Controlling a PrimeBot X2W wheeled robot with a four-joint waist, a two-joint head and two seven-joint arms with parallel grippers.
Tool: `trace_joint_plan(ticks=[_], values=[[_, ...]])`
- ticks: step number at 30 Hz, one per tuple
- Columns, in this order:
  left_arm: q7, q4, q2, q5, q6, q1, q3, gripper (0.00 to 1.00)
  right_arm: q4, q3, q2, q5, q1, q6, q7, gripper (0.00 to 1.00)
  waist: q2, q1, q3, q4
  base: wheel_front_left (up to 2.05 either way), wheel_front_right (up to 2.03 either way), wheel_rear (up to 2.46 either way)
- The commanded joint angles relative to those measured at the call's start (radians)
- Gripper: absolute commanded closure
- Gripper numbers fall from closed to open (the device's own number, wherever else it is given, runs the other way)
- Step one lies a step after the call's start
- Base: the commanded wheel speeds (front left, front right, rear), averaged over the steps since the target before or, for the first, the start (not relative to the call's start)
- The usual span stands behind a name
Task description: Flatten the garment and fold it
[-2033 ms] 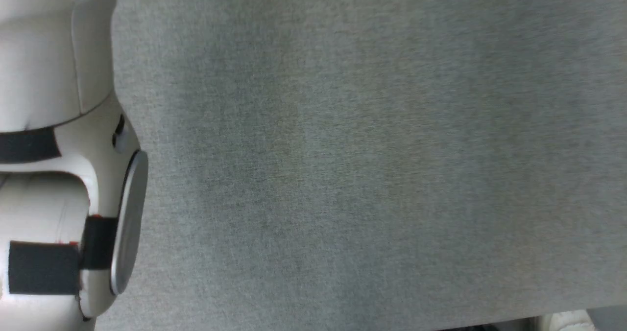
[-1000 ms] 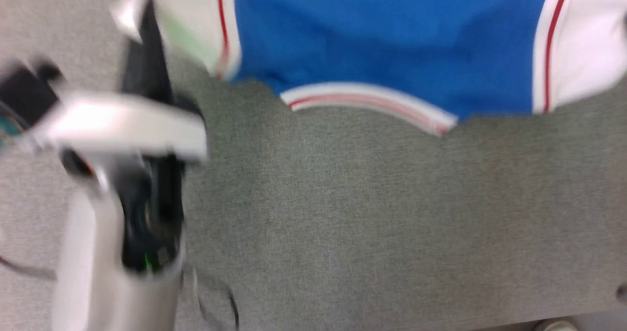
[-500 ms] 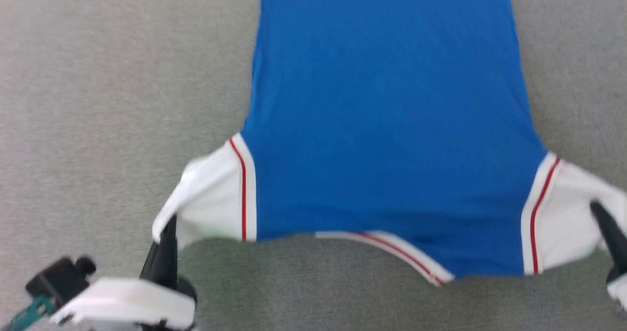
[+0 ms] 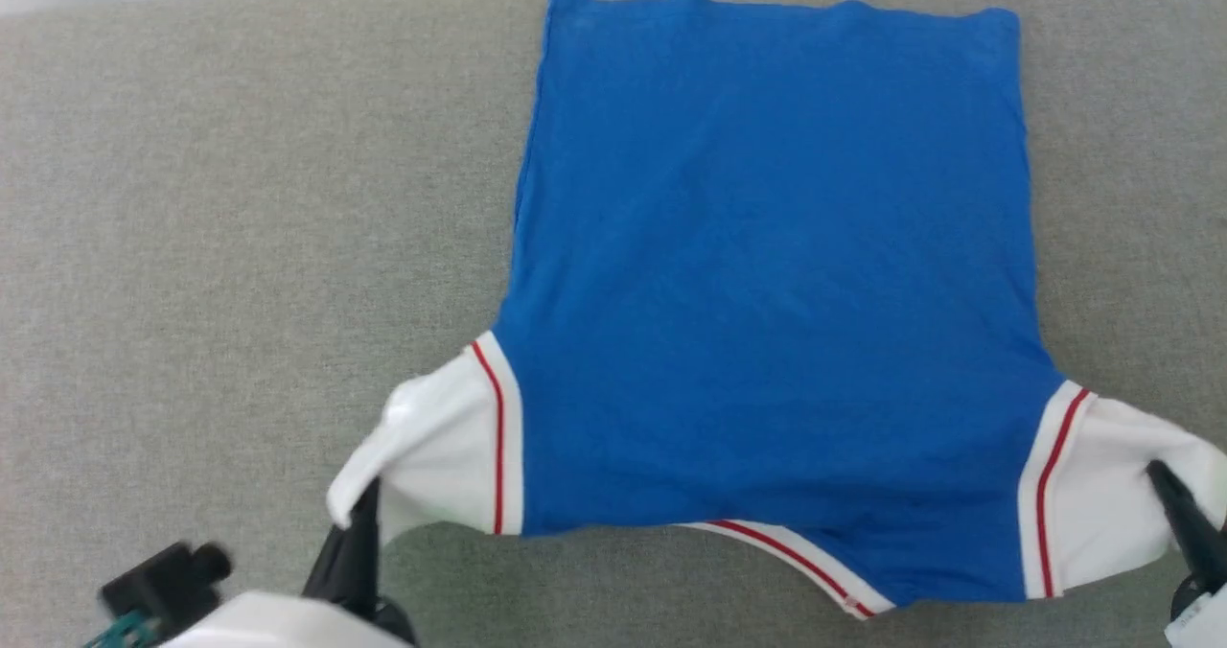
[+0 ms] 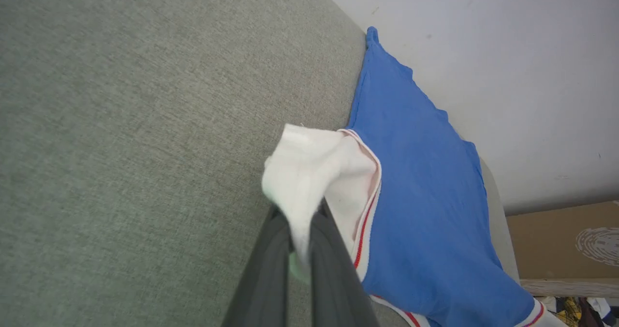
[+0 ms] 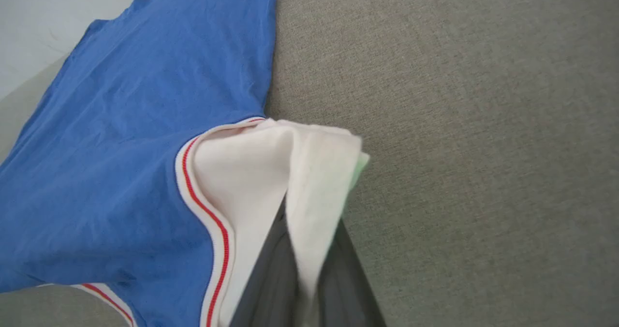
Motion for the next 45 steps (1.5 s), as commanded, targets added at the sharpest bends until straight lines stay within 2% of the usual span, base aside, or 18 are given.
trace_joint_plan(ticks=[1,9,10,11,12,15,19,24,28,34,40,45], values=[[-0.005,0.017,0.004,0.033,-0.002,-0.045,-0.021,1.0,0.017,0.022,-0.028,-0.059,-0.007,-0.001,-0.038,1.0,-0.0001,0.0,0.004,0.0,0.0,0.0,0.0],[0.011,0.102,0.019,0.145,0.011,-0.16,-0.107,1.0,0.18,0.144,-0.071,-0.181,-0.061,-0.001,-0.13,1.0,-0.0001,0.0,0.002,-0.002,0.0,0.0,0.0],[0.011,0.107,0.02,0.154,0.014,-0.167,-0.112,1.0,0.202,0.152,-0.07,-0.185,-0.067,-0.001,-0.138,0.85,-0.0001,0.0,0.001,-0.002,0.0,0.0,0.0],[0.01,0.111,0.02,0.16,0.017,-0.172,-0.114,1.0,0.219,0.158,-0.07,-0.187,-0.072,-0.001,-0.147,0.22,-0.0001,0.0,0.001,-0.002,0.0,0.0,0.0],[0.009,0.113,0.021,0.165,0.019,-0.174,-0.116,1.0,0.232,0.162,-0.069,-0.184,-0.078,-0.001,-0.157,0.0,-0.0001,0.0,0.0,-0.003,0.0,0.0,0.0],[0.002,0.107,0.019,0.171,0.026,-0.172,-0.113,1.0,0.242,0.15,-0.065,-0.148,-0.088,-0.001,-0.17,0.0,-0.0001,0.0,0.001,-0.006,0.0,0.0,0.0],[-0.016,0.092,0.016,0.176,0.034,-0.168,-0.105,1.0,0.167,0.078,-0.09,-0.098,-0.116,-0.001,-0.173,0.0,-0.0001,0.0,0.009,-0.005,0.0,0.0,0.0],[-0.046,0.078,0.008,0.19,0.041,-0.179,-0.096,1.0,0.033,0.001,-0.167,-0.089,-0.201,-0.001,-0.132,0.0,-0.0001,0.0,0.032,0.002,0.0,0.0,0.0],[-0.068,0.076,0.004,0.207,0.049,-0.198,-0.092,1.0,-0.008,-0.001,-0.245,-0.113,-0.322,-0.001,-0.075,0.0,-0.0001,0.0,0.062,0.009,0.0,0.0,0.0],[-0.08,0.047,0.002,0.245,0.062,-0.242,-0.105,1.0,0.086,0.056,-0.333,-0.168,-0.609,-0.001,-0.002,0.0,-0.0001,0.0,0.155,0.037,0.0,0.0,0.0],[-0.085,-0.009,-0.011,0.293,0.073,-0.303,-0.144,1.0,0.253,0.098,-0.367,-0.22,-0.905,-0.001,0.068,0.0,-0.0001,0.0,0.277,0.087,0.0,0.0,0.0],[-0.094,-0.037,-0.037,0.327,0.073,-0.35,-0.194,1.0,0.385,0.135,-0.39,-0.28,-1.05,-0.001,0.109,0.0,-0.0001,0.0,0.36,0.13,0.0,0.0,0.0]])
